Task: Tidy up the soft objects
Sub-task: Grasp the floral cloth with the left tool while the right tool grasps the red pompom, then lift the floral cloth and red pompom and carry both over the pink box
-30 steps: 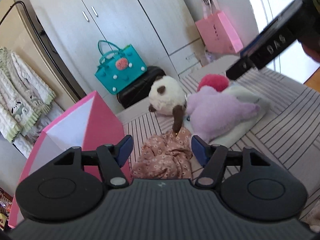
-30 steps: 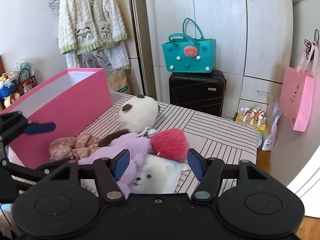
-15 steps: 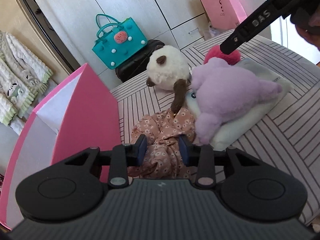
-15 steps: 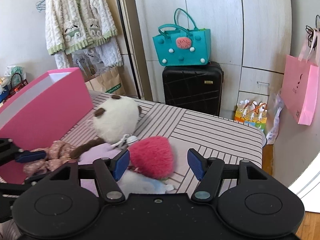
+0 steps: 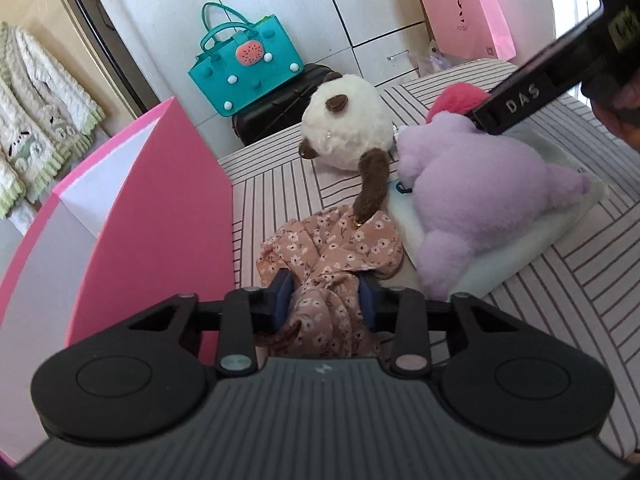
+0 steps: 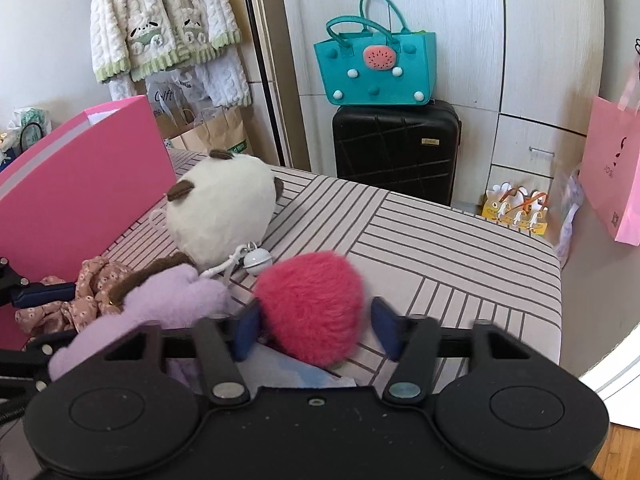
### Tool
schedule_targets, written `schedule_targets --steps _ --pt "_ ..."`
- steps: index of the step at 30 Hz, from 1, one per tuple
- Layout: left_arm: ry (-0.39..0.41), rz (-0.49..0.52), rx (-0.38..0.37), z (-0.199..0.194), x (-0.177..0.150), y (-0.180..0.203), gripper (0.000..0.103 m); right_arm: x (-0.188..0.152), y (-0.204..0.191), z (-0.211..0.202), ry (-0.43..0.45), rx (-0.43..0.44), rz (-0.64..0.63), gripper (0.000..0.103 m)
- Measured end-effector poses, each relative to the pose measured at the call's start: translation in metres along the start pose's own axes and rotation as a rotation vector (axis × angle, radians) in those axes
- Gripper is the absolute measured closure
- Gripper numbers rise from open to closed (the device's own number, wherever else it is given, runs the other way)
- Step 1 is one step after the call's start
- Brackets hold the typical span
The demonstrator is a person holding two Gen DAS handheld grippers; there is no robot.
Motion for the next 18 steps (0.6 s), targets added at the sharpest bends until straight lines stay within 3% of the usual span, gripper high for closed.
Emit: schedule_targets --steps 3,10,18 --pt "0.003 -0.017 -0.018 0.001 0.000 -0.002 0.081 0.000 -0.002 -0.003 0.009 -0.014 -0.021 0.062" --pt "0.014 -0.039 -0.023 0.000 -0.002 -0.006 0.091 0.002 0.002 -0.020 0.050 -0.052 -0.013 0.064" --pt "0.051 -0.033 -0.062 -0.009 -0.006 -0.004 0.094 0.001 0.009 -0.042 0.058 -0.035 0.065 0.063"
Point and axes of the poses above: each gripper's, at about its wrist camera, not at the fingertips, and z roughly the way its jaws point, y to its right, x to its top, the point moved 1 cm from there along z, roughly the way its jaws point, and after that the axes turned 10 degrees about -x, right-handed, at the moved point
